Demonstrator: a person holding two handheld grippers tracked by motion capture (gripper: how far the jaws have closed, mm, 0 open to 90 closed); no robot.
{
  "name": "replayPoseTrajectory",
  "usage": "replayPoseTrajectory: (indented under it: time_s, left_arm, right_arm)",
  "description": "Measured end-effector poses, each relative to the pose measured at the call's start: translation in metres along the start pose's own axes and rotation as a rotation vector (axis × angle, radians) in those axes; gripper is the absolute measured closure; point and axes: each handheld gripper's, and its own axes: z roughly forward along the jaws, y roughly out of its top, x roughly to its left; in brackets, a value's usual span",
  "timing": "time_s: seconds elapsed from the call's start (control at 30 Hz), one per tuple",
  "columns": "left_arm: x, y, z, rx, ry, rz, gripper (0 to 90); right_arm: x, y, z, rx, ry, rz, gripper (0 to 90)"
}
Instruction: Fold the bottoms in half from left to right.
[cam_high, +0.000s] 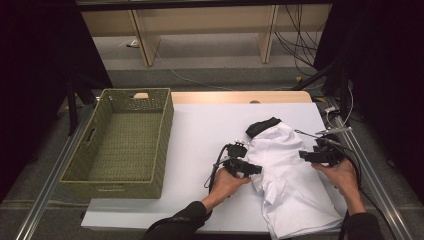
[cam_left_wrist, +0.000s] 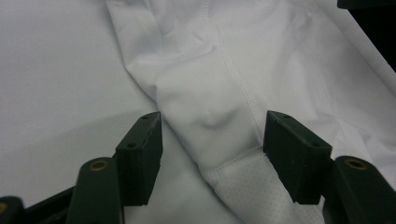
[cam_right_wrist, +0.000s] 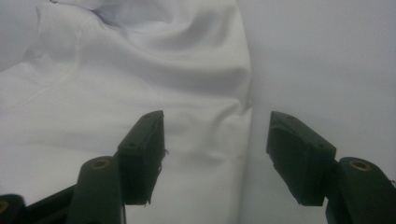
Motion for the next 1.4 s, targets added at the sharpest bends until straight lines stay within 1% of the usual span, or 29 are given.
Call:
replayPoseTrajectory:
  time_s: [0.07,0.13,0.17,0.23,0.37,0.57,0.67,0.7,0.77,0.83,0.9,0.97,1.03,1.13,1.23,1.3,1.33,1.4]
  left_arm:
    - [-0.002,0.000,0.002,-0.004,0.004,0.002,40.3]
    - [-0.004,0.000,0.003,-0.003,0.008,0.014,42.9]
    - [-0.004,0.000,0.004,0.002,0.004,0.014,46.3]
    - [-0.005,0.001,0.005,0.000,0.005,0.012,49.3]
    - [-0.008,0.003,0.008,0.014,0.004,0.037,55.9]
    - [-0.008,0.003,0.011,0.012,0.013,0.045,73.3]
    - [-0.007,0.003,0.012,0.012,0.019,0.055,84.8]
    - [-0.007,0.003,0.012,0.008,0.019,0.058,87.1]
    - [-0.006,0.003,0.012,0.007,0.012,0.064,88.3]
    - [-0.004,0.003,0.011,0.013,0.005,0.073,88.6]
    - [-0.002,0.004,0.009,0.017,-0.003,0.073,88.8]
    - [0.000,0.004,0.008,0.016,-0.007,0.075,88.9]
    - [0.001,0.004,0.007,0.014,-0.006,0.075,88.9]
    - [0.004,0.005,0.004,0.013,-0.003,0.078,88.9]
    - [0.007,0.005,0.002,0.008,-0.002,0.073,89.0]
    - [0.009,0.006,0.001,0.007,-0.003,0.070,88.9]
    - [0.009,0.006,0.001,0.005,-0.005,0.066,88.9]
    - [0.009,0.006,0.001,0.002,-0.006,0.064,88.9]
  right_arm:
    - [0.000,0.000,0.000,0.003,-0.001,0.001,38.1]
    - [-0.001,0.000,0.001,-0.001,0.000,0.000,38.0]
    - [-0.001,0.000,0.001,0.002,0.001,-0.002,38.1]
    - [0.000,0.000,0.000,0.002,-0.001,0.000,38.1]
    - [0.000,0.000,0.000,0.001,0.002,-0.002,38.2]
    - [0.000,0.000,0.001,0.004,0.003,-0.002,38.3]
    - [0.000,0.000,0.001,0.006,0.002,-0.004,38.4]
    - [0.000,0.000,0.002,0.007,0.001,-0.004,38.6]
    - [0.000,0.000,0.003,0.010,-0.005,-0.004,38.7]
    - [0.000,-0.001,0.005,0.026,-0.013,0.001,39.0]
    - [-0.002,-0.002,0.007,0.039,-0.022,0.003,40.2]
    - [-0.004,-0.003,0.008,0.048,-0.025,0.013,42.3]
    - [-0.006,-0.004,0.010,0.062,-0.026,0.033,43.3]
    - [-0.010,-0.006,0.012,0.085,-0.029,0.045,45.4]
    - [-0.012,-0.008,0.015,0.117,-0.017,0.070,48.5]
    - [-0.013,-0.009,0.018,0.140,-0.004,0.072,51.2]
    - [-0.013,-0.010,0.020,0.146,0.007,0.075,52.1]
    - [-0.013,-0.010,0.020,0.146,0.004,0.075,57.4]
